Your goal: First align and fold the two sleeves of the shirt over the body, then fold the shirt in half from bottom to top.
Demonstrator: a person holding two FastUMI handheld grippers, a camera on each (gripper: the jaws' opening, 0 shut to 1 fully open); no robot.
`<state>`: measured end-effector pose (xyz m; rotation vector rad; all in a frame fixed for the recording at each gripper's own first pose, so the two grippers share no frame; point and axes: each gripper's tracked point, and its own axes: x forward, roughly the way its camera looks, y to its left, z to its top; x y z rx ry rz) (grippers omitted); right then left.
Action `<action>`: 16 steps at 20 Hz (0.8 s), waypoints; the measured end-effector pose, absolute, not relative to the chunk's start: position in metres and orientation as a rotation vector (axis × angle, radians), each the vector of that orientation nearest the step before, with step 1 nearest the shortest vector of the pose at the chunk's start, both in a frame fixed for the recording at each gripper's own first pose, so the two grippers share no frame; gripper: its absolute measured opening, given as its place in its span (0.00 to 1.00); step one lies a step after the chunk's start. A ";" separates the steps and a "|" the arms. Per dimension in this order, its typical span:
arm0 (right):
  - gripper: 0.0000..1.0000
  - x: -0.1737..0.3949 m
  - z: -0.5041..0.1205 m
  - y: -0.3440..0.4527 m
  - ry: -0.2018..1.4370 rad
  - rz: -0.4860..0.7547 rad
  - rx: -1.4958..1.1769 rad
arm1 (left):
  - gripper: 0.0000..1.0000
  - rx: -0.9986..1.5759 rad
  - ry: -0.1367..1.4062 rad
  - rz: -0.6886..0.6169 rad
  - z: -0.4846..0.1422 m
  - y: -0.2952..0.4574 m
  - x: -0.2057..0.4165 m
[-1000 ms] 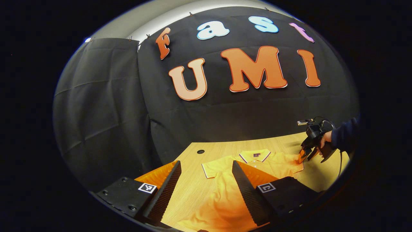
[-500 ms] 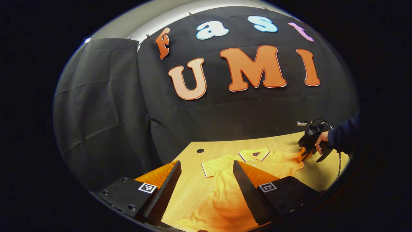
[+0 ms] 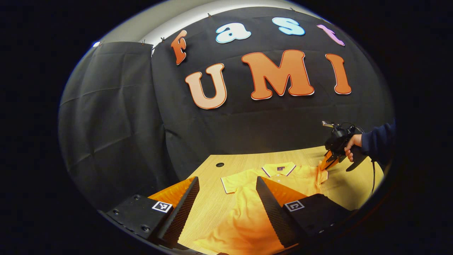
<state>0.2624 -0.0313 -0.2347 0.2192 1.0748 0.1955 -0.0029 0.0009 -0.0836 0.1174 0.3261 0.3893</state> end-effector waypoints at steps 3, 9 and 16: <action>0.06 0.263 -0.227 -0.004 1.069 0.262 0.202 | 1.00 0.113 0.329 0.396 -0.085 0.003 -0.004; 0.11 0.259 -0.220 0.041 1.058 0.349 0.206 | 0.99 0.068 0.336 0.416 -0.092 0.019 -0.005; 0.41 0.250 -0.193 0.045 0.974 0.302 0.223 | 0.99 -0.051 0.370 0.360 -0.123 0.065 0.021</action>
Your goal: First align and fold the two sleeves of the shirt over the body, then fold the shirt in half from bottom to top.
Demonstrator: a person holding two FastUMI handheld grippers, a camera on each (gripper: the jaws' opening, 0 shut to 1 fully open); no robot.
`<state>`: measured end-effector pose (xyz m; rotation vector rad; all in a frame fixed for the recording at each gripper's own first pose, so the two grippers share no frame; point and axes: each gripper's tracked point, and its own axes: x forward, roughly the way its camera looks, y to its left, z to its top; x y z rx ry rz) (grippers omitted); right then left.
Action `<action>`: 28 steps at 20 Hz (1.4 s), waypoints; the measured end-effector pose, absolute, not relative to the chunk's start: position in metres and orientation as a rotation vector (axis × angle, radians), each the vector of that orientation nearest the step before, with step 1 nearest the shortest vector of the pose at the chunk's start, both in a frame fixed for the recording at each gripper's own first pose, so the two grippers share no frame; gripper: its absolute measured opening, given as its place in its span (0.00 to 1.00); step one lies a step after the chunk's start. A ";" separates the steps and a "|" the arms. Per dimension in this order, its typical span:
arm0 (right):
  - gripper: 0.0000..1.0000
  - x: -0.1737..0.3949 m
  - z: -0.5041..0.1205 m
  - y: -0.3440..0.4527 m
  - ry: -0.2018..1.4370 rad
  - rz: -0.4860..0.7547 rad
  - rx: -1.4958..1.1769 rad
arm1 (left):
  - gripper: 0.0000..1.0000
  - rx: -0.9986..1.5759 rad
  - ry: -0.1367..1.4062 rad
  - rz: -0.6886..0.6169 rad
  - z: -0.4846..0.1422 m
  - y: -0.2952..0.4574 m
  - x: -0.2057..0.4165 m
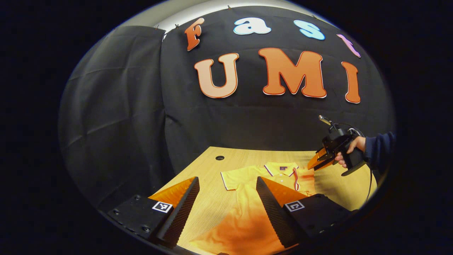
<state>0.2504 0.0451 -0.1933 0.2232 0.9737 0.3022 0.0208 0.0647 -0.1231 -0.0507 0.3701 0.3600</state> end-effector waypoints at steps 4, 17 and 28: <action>0.60 0.235 -0.179 0.032 0.916 0.203 0.282 | 0.99 -0.131 0.442 0.231 -0.160 0.085 0.055; 0.80 0.140 -0.167 -0.003 0.771 -0.031 0.364 | 0.98 -0.362 0.840 0.106 -0.268 0.147 0.163; 0.80 0.080 -0.150 -0.012 0.609 -0.165 0.340 | 0.96 -0.389 1.211 0.104 -0.356 0.162 0.222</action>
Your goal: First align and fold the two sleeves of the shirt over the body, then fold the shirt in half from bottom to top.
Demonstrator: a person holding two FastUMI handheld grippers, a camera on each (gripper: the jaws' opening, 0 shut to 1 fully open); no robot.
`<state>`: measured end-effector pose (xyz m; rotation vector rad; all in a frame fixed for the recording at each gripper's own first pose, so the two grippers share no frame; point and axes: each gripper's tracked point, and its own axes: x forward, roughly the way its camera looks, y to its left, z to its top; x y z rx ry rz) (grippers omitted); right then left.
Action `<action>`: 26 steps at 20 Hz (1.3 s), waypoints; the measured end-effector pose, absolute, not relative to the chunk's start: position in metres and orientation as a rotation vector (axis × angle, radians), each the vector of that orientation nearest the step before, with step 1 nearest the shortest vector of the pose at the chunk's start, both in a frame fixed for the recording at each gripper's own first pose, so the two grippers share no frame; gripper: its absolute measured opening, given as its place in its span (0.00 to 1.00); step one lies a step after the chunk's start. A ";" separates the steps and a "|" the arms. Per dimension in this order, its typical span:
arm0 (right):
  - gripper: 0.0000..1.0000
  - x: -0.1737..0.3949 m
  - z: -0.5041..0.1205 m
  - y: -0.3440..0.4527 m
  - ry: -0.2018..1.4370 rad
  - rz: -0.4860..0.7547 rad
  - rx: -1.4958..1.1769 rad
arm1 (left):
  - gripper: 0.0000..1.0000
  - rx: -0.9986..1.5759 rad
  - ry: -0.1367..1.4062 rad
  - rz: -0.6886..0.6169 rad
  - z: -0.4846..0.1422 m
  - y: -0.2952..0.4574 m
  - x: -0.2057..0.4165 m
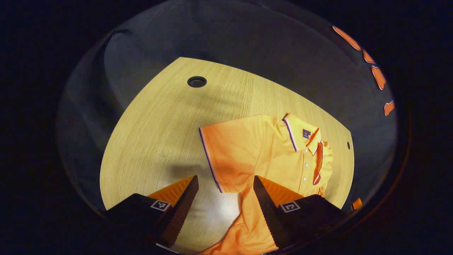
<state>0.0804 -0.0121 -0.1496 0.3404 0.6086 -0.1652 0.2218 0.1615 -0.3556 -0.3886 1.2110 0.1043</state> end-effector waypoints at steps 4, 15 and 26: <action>0.85 0.073 -0.134 -0.014 0.533 -0.163 0.313 | 0.94 -0.330 1.268 0.141 -0.380 0.163 0.231; 0.91 0.057 -0.074 -0.037 0.271 -0.188 0.206 | 0.73 -0.234 1.335 0.225 -0.406 0.171 0.252; 0.91 0.031 -0.082 -0.053 0.287 -0.230 0.219 | 0.12 -0.233 1.165 0.037 -0.379 0.142 0.284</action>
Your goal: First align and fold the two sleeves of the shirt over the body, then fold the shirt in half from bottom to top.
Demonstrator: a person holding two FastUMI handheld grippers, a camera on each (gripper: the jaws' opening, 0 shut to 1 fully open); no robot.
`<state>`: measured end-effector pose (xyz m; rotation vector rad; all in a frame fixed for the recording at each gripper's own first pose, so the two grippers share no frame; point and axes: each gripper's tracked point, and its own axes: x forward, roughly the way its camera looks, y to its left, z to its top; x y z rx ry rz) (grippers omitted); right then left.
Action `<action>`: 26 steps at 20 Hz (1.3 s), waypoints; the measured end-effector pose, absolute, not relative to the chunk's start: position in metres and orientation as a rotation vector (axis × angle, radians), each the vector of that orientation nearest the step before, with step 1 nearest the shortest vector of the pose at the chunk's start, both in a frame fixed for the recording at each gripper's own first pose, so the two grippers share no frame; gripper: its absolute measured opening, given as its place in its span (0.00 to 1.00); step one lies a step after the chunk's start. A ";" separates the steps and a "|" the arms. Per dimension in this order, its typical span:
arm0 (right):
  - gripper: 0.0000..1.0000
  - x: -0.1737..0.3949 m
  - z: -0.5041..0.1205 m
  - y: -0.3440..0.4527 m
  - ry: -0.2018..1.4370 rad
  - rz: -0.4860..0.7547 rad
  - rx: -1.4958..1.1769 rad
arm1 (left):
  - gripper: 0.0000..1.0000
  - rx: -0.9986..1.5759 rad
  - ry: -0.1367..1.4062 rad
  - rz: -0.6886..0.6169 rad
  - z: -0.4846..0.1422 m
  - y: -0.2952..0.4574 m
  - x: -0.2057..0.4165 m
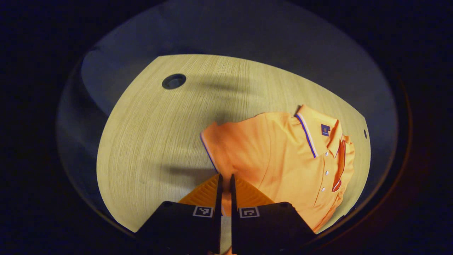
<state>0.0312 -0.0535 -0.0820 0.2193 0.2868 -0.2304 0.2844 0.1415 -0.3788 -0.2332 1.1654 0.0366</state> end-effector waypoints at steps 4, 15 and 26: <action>0.91 0.028 -0.082 -0.054 0.292 -0.235 0.226 | 0.12 -0.192 1.080 -0.050 -0.351 0.124 0.299; 0.92 0.004 -0.086 -0.049 0.316 -0.289 0.229 | 0.12 -0.107 1.012 -0.355 -0.331 0.034 0.308; 0.92 0.001 -0.081 -0.038 0.312 -0.232 0.213 | 0.73 -0.209 0.979 -0.444 -0.310 -0.003 0.270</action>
